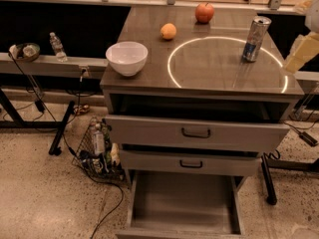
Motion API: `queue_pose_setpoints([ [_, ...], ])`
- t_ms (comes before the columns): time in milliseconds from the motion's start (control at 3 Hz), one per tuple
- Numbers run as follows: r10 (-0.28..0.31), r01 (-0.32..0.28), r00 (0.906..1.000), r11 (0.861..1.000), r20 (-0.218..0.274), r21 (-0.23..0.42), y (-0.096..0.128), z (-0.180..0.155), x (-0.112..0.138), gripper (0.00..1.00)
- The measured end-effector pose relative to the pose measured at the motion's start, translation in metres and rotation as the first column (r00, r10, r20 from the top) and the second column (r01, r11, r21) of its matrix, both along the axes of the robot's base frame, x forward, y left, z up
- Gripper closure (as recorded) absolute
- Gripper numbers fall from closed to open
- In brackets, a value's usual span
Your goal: Place redbull can into bottom drawer
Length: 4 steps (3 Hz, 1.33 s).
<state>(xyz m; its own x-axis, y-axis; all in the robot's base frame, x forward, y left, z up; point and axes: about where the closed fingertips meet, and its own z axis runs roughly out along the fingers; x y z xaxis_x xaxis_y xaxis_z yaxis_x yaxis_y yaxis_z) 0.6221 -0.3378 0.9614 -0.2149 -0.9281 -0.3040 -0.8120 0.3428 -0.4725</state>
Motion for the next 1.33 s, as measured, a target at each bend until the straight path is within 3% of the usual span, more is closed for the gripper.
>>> queue_pose_setpoints([
  [667,-0.139,0.126,0.9855,0.983,0.097,0.132,-0.054,-0.019,0.039,0.00],
  [1333,-0.121,0.090,0.9890,0.950,0.086,0.298,-0.016,-0.051,0.095,0.00],
])
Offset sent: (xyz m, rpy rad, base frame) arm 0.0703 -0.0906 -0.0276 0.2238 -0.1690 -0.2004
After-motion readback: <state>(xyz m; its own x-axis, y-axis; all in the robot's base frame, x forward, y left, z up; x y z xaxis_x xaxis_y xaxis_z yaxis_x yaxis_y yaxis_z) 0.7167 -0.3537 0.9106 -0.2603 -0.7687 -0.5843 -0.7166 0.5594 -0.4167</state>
